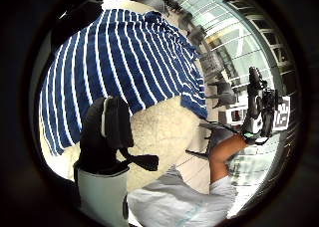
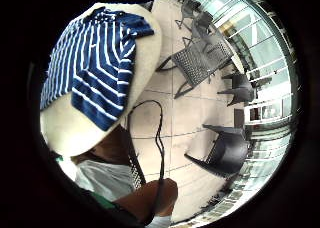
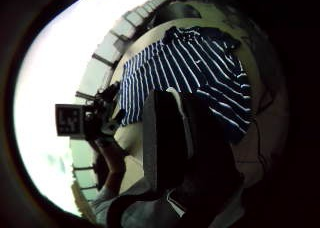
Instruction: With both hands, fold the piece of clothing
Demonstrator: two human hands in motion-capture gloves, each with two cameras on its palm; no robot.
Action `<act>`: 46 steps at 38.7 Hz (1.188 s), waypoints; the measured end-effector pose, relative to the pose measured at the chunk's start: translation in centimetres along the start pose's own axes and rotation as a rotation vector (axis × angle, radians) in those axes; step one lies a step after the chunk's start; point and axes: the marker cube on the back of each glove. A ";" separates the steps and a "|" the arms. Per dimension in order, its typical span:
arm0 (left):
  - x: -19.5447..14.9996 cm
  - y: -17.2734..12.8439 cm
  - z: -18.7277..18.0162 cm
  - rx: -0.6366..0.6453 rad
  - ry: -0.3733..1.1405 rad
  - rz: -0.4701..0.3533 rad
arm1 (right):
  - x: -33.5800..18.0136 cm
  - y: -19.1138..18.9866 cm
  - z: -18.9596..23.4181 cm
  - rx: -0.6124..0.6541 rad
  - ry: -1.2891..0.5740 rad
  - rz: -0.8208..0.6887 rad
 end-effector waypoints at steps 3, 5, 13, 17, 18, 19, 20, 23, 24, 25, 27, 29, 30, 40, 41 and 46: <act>0.0 0.1 -0.2 0.003 -0.006 0.004 | -0.1 0.1 -0.1 0.003 0.002 -0.003; 0.1 0.2 -0.3 0.001 -0.002 0.010 | 0.0 0.0 0.1 0.008 0.008 -0.010; 0.8 0.7 -1.3 0.008 0.016 0.027 | 0.0 0.2 -0.3 -0.003 0.023 -0.012; 0.7 0.9 -1.5 0.003 0.007 0.026 | 0.0 0.4 -0.7 -0.014 0.031 -0.020; 0.6 1.0 -1.6 -0.002 0.002 0.024 | 0.0 0.3 -0.6 -0.016 0.031 -0.023; 0.6 1.1 -1.6 -0.008 -0.002 0.021 | 0.1 0.2 -0.5 -0.018 0.028 -0.027; 0.5 1.2 -1.6 -0.014 -0.005 0.018 | 0.1 0.1 -0.3 -0.020 0.023 -0.034; 0.4 1.7 -1.8 -0.023 -0.011 0.010 | 0.1 -0.1 -0.1 -0.031 0.015 -0.054; 0.4 1.9 -1.9 -0.025 -0.013 0.008 | 0.1 0.0 -0.2 -0.040 0.018 -0.058; 0.4 2.1 -2.1 -0.027 -0.014 0.007 | 0.1 0.1 -0.3 -0.050 0.021 -0.061; 0.3 2.6 -2.2 -0.034 -0.013 0.006 | 0.1 0.2 -0.4 -0.070 0.027 -0.071; 0.1 3.0 -2.2 -0.040 -0.012 0.006 | 0.1 0.1 0.1 -0.085 0.031 -0.088; 0.0 3.3 -2.2 -0.044 -0.015 0.006 | 0.1 0.0 0.4 -0.092 0.032 -0.097; -2.1 3.7 2.4 -0.272 -0.166 -0.037 | 0.6 -1.6 9.8 -0.370 0.176 -0.138; -2.4 3.4 3.0 -0.285 -0.167 -0.038 | 0.6 -1.5 9.9 -0.386 0.197 -0.134; -3.8 2.0 5.5 -0.222 -0.142 -0.010 | -0.1 -0.2 7.4 -0.465 0.167 -0.131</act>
